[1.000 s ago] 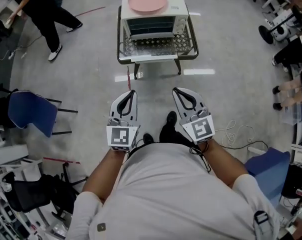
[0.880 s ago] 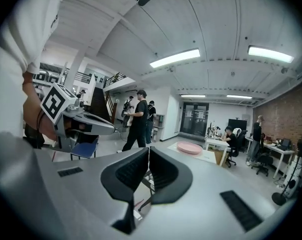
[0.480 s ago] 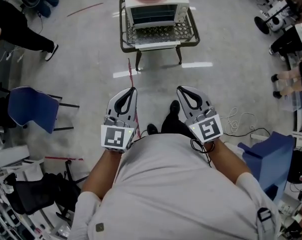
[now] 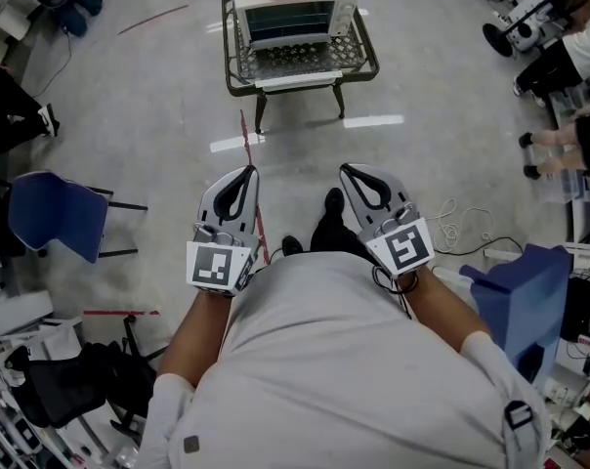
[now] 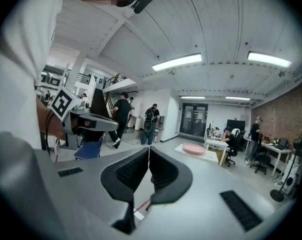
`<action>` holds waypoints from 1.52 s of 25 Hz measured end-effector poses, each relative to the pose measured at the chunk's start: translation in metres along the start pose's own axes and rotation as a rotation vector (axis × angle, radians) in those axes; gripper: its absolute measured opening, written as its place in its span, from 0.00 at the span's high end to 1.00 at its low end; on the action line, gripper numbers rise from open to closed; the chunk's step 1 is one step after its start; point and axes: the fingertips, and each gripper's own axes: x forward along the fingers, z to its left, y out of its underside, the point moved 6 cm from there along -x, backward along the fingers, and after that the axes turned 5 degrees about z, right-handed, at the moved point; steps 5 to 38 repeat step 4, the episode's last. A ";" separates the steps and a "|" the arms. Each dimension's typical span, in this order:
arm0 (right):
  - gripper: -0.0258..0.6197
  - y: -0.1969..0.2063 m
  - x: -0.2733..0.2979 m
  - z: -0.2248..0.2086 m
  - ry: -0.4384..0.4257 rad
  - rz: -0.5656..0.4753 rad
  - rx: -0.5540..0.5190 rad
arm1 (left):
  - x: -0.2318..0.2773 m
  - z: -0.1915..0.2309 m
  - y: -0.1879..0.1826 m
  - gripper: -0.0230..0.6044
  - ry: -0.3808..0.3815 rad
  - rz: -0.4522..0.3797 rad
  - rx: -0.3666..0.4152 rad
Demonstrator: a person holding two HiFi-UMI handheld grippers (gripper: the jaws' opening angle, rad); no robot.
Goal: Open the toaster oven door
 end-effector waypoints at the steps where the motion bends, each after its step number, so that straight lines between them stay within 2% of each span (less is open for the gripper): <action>1: 0.93 -0.001 -0.001 0.002 0.001 -0.002 -0.003 | -0.001 -0.001 -0.001 0.94 0.002 -0.010 0.001; 4: 0.93 -0.002 -0.005 0.007 0.001 -0.002 -0.002 | -0.004 -0.002 -0.005 0.94 0.006 -0.030 0.011; 38: 0.93 -0.002 -0.005 0.007 0.001 -0.002 -0.002 | -0.004 -0.002 -0.005 0.94 0.006 -0.030 0.011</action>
